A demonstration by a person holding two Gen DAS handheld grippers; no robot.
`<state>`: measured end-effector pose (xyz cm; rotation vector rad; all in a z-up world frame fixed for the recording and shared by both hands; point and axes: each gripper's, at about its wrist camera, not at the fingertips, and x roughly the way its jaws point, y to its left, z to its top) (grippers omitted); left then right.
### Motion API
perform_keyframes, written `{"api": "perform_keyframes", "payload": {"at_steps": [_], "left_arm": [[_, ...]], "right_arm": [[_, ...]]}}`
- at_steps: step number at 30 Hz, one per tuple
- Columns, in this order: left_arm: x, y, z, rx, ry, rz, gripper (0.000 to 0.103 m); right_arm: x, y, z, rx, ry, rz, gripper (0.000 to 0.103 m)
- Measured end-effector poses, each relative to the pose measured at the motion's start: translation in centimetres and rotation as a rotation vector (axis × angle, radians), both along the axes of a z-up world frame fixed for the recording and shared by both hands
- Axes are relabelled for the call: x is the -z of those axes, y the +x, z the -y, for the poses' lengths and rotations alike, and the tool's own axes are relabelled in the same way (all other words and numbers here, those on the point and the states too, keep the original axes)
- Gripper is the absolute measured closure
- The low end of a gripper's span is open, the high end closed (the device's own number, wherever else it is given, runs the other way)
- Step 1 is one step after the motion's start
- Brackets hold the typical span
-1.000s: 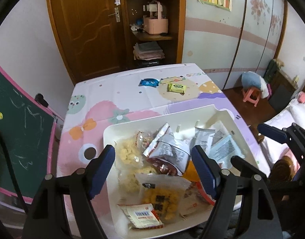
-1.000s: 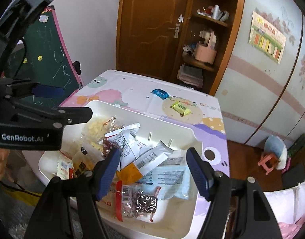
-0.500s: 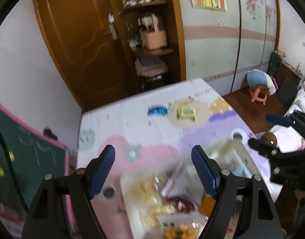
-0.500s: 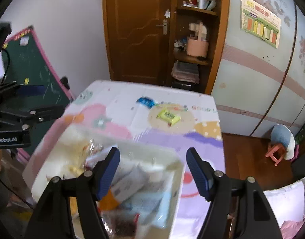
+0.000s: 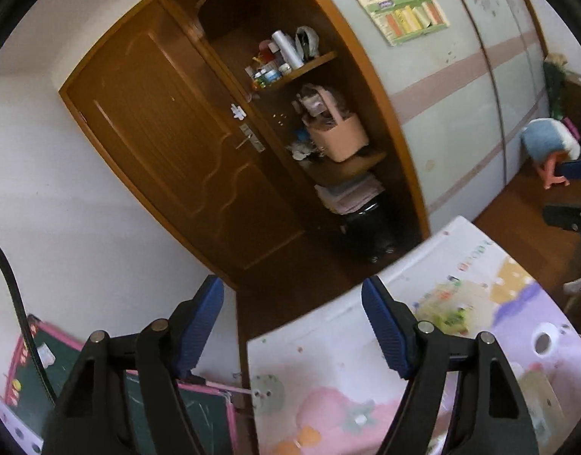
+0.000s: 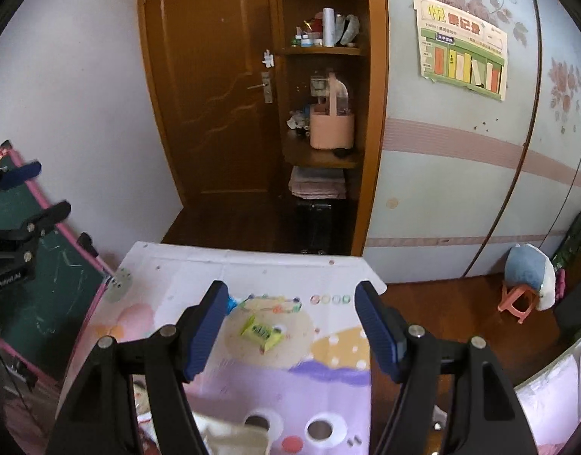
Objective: Organize snacks
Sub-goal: 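Move both tools away from the tray toward the last two packs on the table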
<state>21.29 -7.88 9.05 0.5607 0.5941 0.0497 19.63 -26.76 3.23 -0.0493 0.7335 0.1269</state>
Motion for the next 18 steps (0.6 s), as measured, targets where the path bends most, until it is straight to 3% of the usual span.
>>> {"api": "perform_keyframes", "payload": {"at_steps": [4, 10, 14, 18], "left_arm": [[2.4, 5.9, -0.3, -0.043, -0.052, -0.140, 0.028], [13.7, 13.7, -2.3, -0.122, -0.077, -0.435, 0.028], [20.2, 15.7, -4.4, -0.169, -0.151, -0.574, 0.028], [24.4, 15.3, -5.2, -0.172, -0.145, -0.642, 0.028]], "right_arm": [[1.8, 4.9, -0.8, -0.018, -0.018, -0.056, 0.033], [9.9, 10.7, -2.2, -0.095, 0.010, -0.230, 0.033], [17.1, 12.9, -3.1, -0.186, 0.072, -0.369, 0.033], [22.9, 13.6, -4.3, -0.237, 0.101, -0.469, 0.033]]}}
